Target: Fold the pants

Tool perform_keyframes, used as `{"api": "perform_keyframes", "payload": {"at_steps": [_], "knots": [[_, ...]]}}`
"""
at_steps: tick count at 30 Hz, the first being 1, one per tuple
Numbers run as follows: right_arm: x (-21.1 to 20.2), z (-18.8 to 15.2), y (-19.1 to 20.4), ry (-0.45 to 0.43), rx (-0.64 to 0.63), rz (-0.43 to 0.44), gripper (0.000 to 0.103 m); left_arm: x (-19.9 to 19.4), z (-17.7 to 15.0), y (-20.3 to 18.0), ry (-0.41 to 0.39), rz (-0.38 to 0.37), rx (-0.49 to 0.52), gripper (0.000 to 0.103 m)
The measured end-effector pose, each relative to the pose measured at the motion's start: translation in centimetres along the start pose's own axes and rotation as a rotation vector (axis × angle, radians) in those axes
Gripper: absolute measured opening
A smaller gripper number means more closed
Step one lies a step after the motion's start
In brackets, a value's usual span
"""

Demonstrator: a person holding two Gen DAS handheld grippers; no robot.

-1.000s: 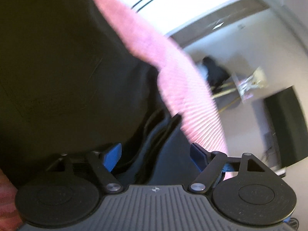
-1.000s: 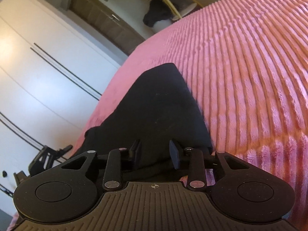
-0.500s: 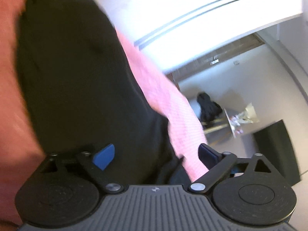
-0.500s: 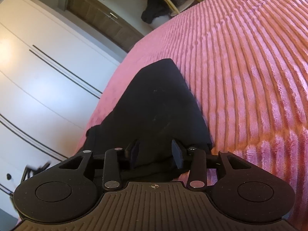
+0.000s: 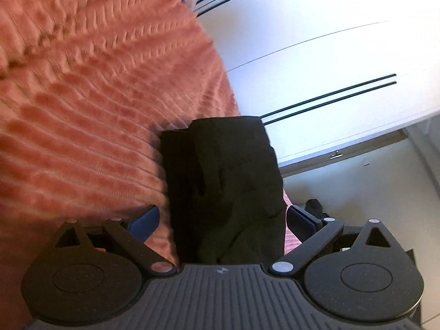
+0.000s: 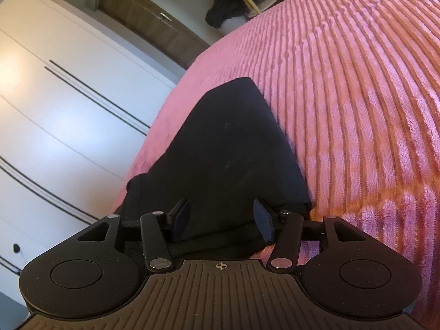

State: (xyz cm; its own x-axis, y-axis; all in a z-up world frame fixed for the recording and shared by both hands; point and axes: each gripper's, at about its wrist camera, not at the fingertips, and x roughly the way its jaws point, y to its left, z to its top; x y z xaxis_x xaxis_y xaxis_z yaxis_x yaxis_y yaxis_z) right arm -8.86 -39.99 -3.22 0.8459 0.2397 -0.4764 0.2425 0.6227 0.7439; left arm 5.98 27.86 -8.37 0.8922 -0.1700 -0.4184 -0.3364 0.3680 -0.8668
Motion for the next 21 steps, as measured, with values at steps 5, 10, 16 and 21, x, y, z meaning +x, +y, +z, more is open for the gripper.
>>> {"api": "perform_keyframes", "payload": {"at_steps": [5,10,16,21], "knots": [[0.4,0.1,0.1,0.009,-0.021,-0.017,0.057,2.1,1.0,0.7,0.007,-0.026,0.01,0.097],[0.9,0.2,0.0,0.018,-0.046,-0.035,0.057,4.3,1.7,-0.7,0.02,0.039,0.111,0.08],[1.1,0.2,0.2,0.016,-0.079,-0.047,0.057,3.4,1.9,-1.2,0.026,0.017,0.161,0.042],[1.4,0.3,0.1,0.016,-0.082,-0.044,0.059,3.0,1.1,-1.6,0.005,0.011,0.189,0.052]]}}
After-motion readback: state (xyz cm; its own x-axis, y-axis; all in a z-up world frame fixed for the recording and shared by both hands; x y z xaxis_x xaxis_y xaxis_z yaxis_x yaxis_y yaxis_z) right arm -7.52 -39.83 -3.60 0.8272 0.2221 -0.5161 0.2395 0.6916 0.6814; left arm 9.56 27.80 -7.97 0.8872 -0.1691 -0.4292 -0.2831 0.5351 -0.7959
